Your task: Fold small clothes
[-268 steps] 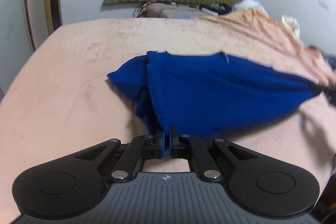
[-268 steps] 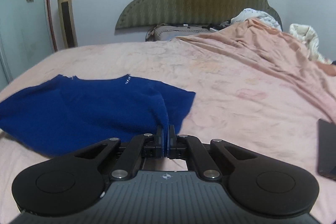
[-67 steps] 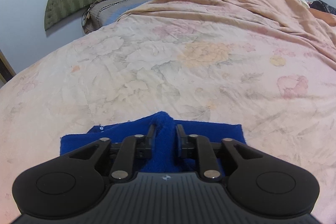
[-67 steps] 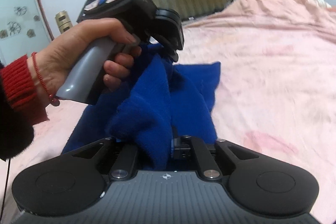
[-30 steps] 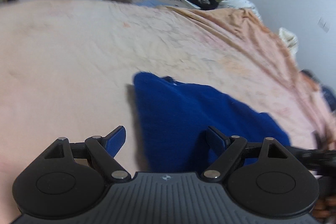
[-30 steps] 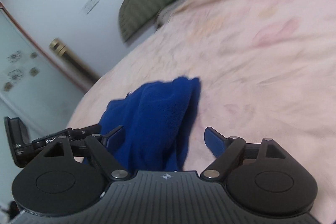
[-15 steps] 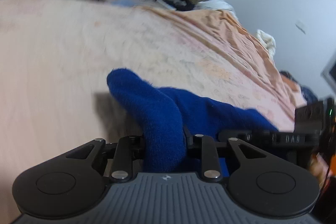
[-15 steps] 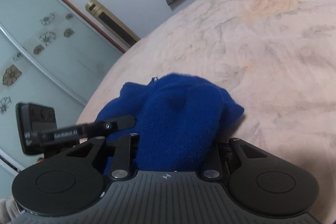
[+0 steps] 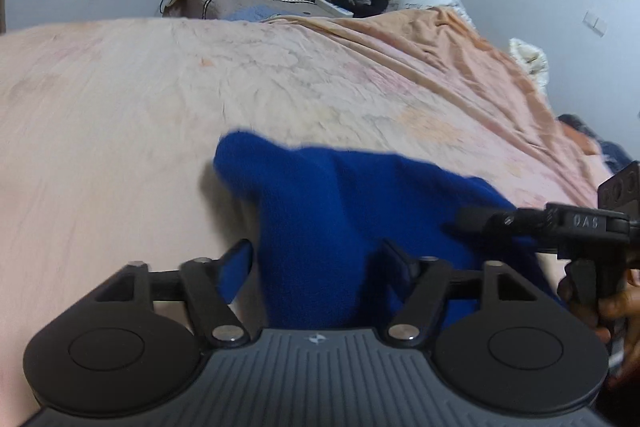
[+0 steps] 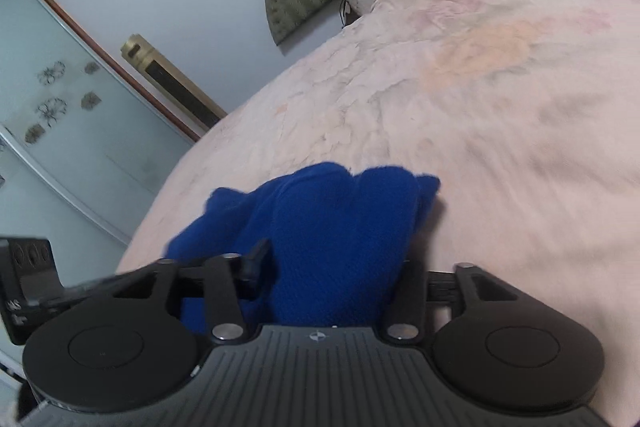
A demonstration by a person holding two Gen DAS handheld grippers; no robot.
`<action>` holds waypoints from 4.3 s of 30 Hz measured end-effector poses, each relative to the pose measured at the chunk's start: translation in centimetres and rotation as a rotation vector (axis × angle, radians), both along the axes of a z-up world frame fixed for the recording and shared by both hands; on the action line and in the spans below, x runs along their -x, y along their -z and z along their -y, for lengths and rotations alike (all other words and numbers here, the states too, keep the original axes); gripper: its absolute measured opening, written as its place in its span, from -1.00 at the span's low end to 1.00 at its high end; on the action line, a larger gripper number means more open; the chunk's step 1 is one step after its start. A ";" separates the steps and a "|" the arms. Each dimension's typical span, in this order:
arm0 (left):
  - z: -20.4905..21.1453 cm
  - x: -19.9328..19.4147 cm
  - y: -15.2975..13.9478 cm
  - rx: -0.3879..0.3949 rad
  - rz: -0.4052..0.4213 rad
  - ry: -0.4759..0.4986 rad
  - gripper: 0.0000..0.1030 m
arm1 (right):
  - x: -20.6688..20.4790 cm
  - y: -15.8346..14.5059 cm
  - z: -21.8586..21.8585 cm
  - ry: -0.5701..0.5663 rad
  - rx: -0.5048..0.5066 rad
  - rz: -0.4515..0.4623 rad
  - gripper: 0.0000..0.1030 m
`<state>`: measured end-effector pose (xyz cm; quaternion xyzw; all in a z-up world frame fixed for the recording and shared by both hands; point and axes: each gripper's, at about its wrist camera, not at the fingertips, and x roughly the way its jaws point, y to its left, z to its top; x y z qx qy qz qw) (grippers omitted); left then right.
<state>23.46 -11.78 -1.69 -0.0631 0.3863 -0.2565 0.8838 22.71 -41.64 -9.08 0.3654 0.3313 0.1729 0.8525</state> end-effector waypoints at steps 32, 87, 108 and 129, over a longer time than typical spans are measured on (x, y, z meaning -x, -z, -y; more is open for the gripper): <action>-0.8 18.0 0.6 -0.204 0.070 -0.206 0.40 | 22.7 -7.3 -9.9 0.255 0.600 0.086 0.37; -0.4 22.9 2.0 -0.350 0.082 -0.332 0.70 | 25.9 -5.9 -16.7 0.114 0.743 0.026 0.99; -0.3 23.0 2.1 -0.349 0.080 -0.333 0.88 | 26.2 -5.4 -16.6 0.111 0.731 0.025 0.99; -0.4 23.1 1.9 -0.347 0.075 -0.349 0.88 | 26.4 -5.9 -16.7 0.118 0.714 0.029 0.99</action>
